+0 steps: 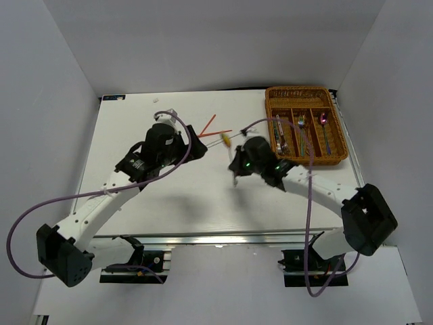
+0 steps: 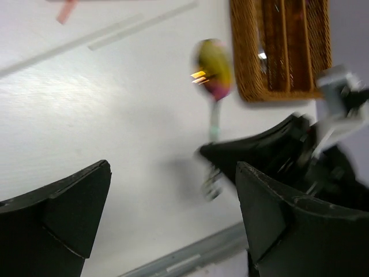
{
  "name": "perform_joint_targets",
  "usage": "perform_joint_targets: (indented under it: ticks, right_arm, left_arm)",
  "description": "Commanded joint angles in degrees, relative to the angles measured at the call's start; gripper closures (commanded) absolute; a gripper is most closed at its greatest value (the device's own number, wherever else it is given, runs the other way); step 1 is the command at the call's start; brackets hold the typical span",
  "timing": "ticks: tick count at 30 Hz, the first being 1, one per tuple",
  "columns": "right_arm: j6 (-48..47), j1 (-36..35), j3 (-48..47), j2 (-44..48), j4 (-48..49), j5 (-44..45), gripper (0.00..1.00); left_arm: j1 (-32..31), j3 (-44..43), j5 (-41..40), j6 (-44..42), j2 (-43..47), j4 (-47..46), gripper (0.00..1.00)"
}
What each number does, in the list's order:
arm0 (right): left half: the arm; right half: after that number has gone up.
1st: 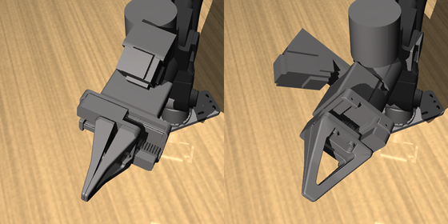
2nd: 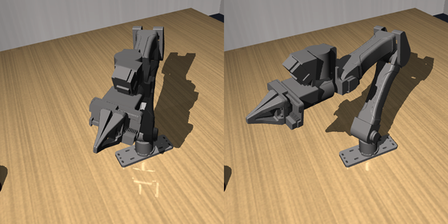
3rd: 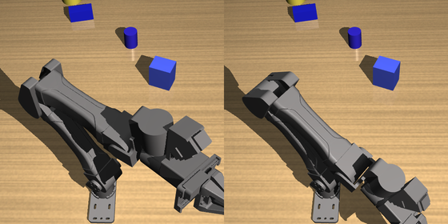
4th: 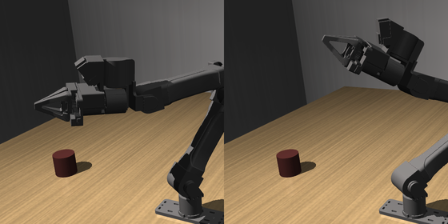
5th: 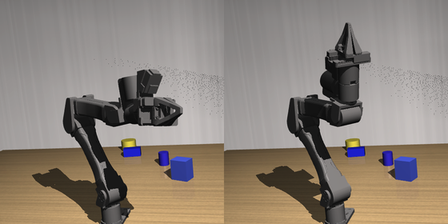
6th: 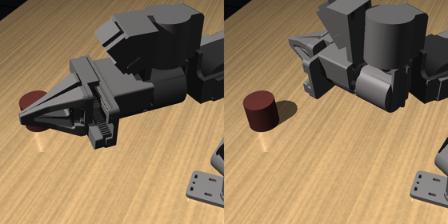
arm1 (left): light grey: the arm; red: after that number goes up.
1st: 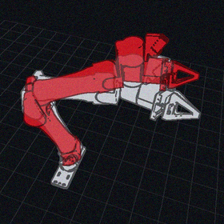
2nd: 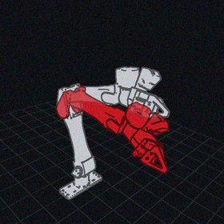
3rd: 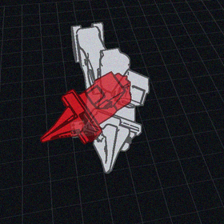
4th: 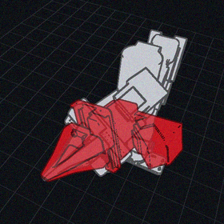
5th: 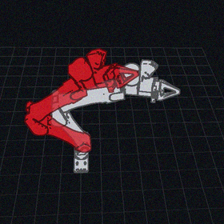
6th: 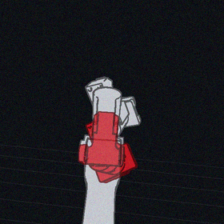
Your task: Sort the eating utensils into containers
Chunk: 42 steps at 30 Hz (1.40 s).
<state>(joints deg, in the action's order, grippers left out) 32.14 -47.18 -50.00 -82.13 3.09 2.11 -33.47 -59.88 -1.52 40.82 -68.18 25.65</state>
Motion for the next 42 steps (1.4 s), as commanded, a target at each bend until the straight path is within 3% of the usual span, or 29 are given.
perform_joint_targets:
  ticks: [1,3,6,11,19,25,35,37,38,41,42]
  right_arm:
    - [-13.1,12.52,-7.28,3.38,-15.37,7.37,1.0]
    - [-18.49,21.75,-11.07,1.8,-24.83,14.74,1.0]
    - [-29.92,32.65,-17.75,-3.46,-29.36,22.57,1.0]
    - [-38.11,46.19,-30.73,-16.82,-29.63,22.06,1.0]
    - [-40.57,46.56,-49.3,-35.1,-34.73,27.86,1.0]
    - [-42.86,48.84,-55.2,-39.33,-37.72,27.95,1.0]
    - [-46.73,51.66,-55.03,-38.2,-38.42,20.04,1.0]
    - [-46.29,51.92,-54.68,-38.11,-38.42,19.43,0.93]
    - [-46.12,51.92,-54.42,-37.93,-38.34,19.51,0.8]
    - [-45.59,52.01,-54.68,-37.49,-38.51,19.86,0.72]
    - [-45.33,52.01,-54.94,-37.4,-38.69,19.95,0.63]
  left_arm:
    - [-0.1,-4.1,-13.05,-5.56,5.76,11.5,0.02]
    - [-0.1,-3.23,-17.96,-8.8,7.71,13.19,0.02]
    - [-0.1,0.8,-20.71,-12.33,10.52,14.34,0.02]
    - [-0.1,12.73,-17.73,-12.62,14.2,10.66,0.02]
    - [-0.8,15.67,-10.98,-14.09,18.17,5.65,0.02]
    - [-0.98,16.02,-7.27,-14.8,16.86,4.67,0.02]
    - [-0.98,16.2,-7.45,-14.71,17.74,4.58,0.02]
    - [-0.98,16.11,-7.36,-14.71,17.56,4.59,0.02]
    - [-0.98,16.11,-7.36,-14.71,17.3,4.76,0.02]
    - [-0.98,16.11,-7.45,-14.71,17.21,4.76,0.02]
    - [-0.98,16.19,-7.53,-14.71,17.03,4.76,0.02]
